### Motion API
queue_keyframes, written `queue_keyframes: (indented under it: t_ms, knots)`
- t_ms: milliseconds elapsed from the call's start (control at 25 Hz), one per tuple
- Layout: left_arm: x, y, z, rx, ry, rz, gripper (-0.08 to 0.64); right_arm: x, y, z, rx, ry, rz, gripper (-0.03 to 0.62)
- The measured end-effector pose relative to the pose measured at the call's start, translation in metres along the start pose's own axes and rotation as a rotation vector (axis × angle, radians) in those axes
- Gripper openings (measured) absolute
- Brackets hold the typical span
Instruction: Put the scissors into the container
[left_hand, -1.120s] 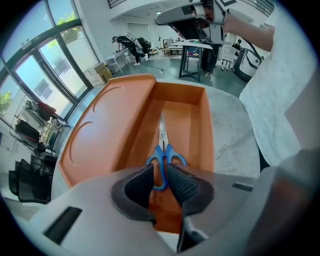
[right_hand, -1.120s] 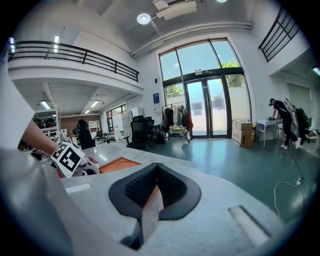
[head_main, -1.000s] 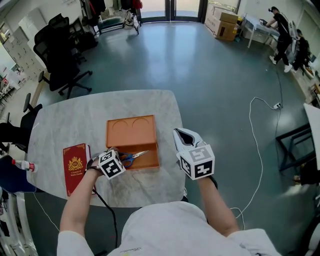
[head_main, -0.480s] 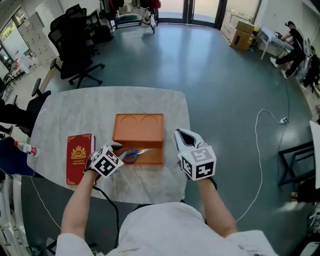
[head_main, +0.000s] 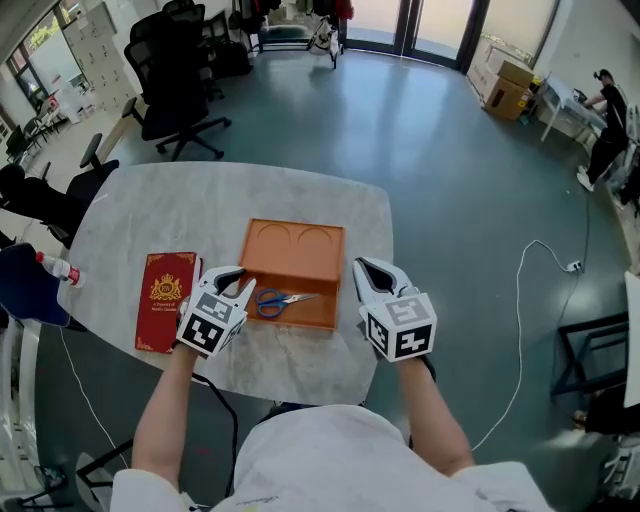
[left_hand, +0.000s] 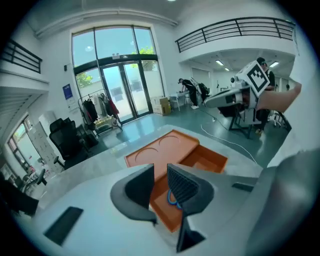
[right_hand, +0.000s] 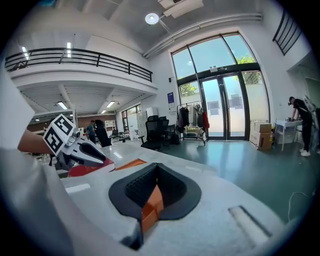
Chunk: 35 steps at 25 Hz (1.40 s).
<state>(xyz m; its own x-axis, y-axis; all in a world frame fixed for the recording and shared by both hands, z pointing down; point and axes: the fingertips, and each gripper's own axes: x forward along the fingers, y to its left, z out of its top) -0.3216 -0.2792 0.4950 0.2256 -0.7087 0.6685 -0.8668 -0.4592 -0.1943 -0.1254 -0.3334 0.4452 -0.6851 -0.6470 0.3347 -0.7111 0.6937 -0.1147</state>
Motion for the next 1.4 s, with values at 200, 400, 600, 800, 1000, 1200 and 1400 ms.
queue_keyframes:
  t_ms: [200, 400, 600, 800, 1000, 1200, 1400]
  knots:
    - [-0.020, 0.008, 0.016, -0.138, -0.128, 0.089, 0.077, 0.001, 0.006, 0.004, -0.008, -0.010, 0.013, 0.005]
    - [-0.039, 0.012, 0.023, -0.284, -0.229, 0.165, 0.074, -0.003, 0.009, 0.010, -0.018, -0.020, 0.015, 0.005]
    - [-0.050, 0.013, 0.029, -0.426, -0.309, 0.208, 0.043, -0.006, 0.011, 0.013, -0.033, -0.028, 0.011, 0.005]
    - [-0.051, 0.011, 0.030, -0.451, -0.326, 0.216, 0.031, -0.007, 0.013, 0.014, -0.037, -0.029, 0.007, 0.005]
    - [-0.048, 0.008, 0.026, -0.456, -0.322, 0.209, 0.029, -0.008, 0.014, 0.012, -0.037, -0.029, 0.002, 0.005]
    - [-0.046, 0.005, 0.026, -0.450, -0.314, 0.204, 0.029, -0.009, 0.014, 0.013, -0.036, -0.031, -0.002, 0.005]
    - [-0.045, 0.003, 0.026, -0.443, -0.304, 0.197, 0.029, -0.010, 0.015, 0.014, -0.035, -0.030, -0.004, 0.005]
